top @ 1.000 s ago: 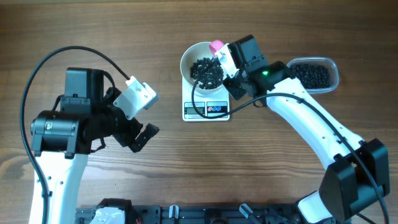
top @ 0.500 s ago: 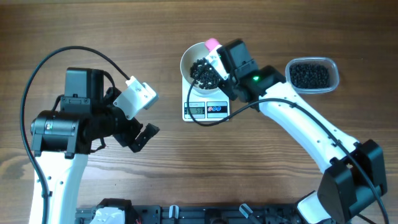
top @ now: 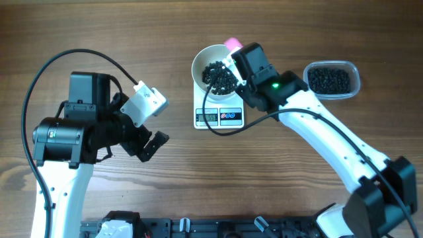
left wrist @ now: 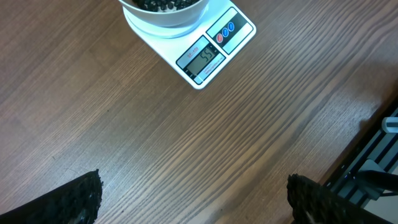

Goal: Scoop item into bowl and weigh 150g on scale
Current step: 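Tilt the scoop with the right gripper to pour beans into the bowl, then move the empty scoop right back over the bean tub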

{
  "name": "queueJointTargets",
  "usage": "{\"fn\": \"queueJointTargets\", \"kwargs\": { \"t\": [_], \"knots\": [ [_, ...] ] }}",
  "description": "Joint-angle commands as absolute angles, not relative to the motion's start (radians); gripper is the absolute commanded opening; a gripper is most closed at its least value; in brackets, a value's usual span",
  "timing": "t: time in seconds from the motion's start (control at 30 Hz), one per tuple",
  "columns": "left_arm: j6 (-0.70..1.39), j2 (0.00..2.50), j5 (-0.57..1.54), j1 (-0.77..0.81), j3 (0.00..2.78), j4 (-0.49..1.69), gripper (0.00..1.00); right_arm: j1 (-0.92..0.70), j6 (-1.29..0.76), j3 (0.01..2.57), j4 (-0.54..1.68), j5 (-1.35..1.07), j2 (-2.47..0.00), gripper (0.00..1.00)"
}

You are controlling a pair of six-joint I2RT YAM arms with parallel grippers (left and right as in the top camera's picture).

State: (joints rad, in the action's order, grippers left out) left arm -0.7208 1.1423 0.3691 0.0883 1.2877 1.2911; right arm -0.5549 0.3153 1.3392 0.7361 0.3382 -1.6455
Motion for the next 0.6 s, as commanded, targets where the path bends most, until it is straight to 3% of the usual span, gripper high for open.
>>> {"fn": "queueJointTargets", "kwargs": {
  "t": [0.0, 0.27, 0.57],
  "knots": [
    [-0.718, 1.133, 0.392, 0.08, 1.293, 1.291, 1.0, -0.517, 0.189, 1.413, 0.823, 0.369, -1.55, 0.04],
    [-0.719, 1.133, 0.392, 0.08, 1.293, 1.291, 1.0, -0.281, 0.125, 1.438, 1.128, 0.377, -1.454, 0.04],
    [-0.718, 1.133, 0.392, 0.08, 1.293, 1.291, 1.0, -0.03, 0.138, 1.425, 1.104, 0.381, -1.489, 0.04]
  ]
}}
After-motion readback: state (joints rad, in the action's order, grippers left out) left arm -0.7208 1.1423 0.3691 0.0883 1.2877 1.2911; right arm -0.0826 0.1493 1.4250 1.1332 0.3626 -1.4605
